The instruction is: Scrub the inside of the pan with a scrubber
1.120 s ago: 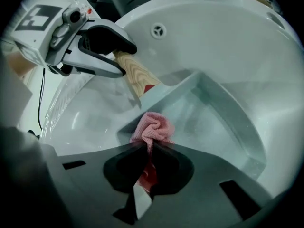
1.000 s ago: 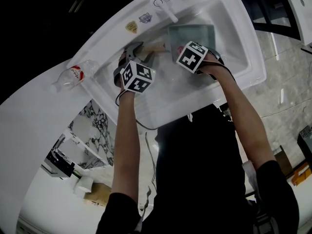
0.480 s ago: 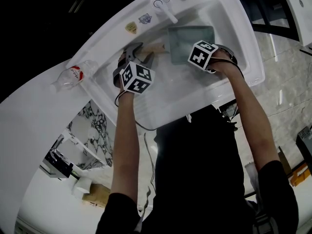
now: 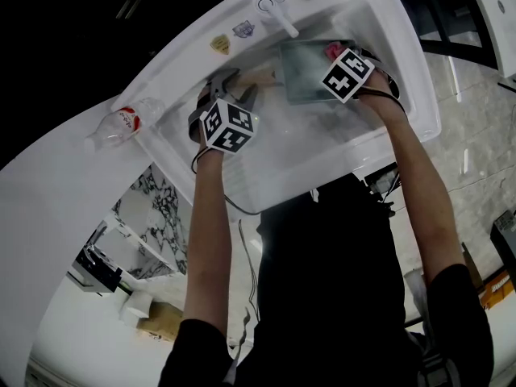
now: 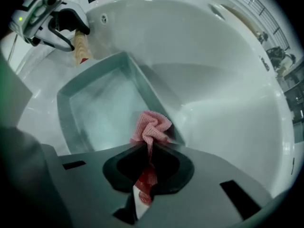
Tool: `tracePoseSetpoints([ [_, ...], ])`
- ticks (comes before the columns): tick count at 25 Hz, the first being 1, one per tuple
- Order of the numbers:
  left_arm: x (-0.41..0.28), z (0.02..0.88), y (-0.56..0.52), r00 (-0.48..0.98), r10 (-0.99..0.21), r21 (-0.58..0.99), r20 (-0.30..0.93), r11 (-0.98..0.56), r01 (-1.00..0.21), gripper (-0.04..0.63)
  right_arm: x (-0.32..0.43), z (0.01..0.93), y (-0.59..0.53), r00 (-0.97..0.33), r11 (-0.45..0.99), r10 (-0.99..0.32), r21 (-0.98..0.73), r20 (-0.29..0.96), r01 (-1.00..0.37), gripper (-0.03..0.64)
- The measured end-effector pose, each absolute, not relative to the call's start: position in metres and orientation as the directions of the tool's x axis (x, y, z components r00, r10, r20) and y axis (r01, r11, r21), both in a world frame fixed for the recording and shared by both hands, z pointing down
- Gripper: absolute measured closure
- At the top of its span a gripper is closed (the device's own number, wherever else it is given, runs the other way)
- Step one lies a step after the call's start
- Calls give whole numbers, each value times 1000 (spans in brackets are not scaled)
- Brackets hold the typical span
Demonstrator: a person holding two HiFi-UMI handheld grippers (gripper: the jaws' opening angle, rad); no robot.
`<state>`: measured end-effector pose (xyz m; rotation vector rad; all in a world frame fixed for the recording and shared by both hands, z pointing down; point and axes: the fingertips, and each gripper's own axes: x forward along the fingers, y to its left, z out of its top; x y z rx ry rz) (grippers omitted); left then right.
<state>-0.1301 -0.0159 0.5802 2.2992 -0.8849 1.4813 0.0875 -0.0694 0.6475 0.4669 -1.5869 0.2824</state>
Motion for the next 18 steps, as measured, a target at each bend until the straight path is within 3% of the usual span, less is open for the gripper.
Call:
tracePoseSetpoints([
  [7, -130, 581, -16, 291, -350, -105, 890, -780, -617, 376, 80, 641, -98, 36, 874, -269, 259, 963, -411, 574],
  [18, -130, 581, -17, 288, -350, -105, 891, -778, -619, 376, -15, 631, -92, -191, 827, -299, 154, 935, -540, 574],
])
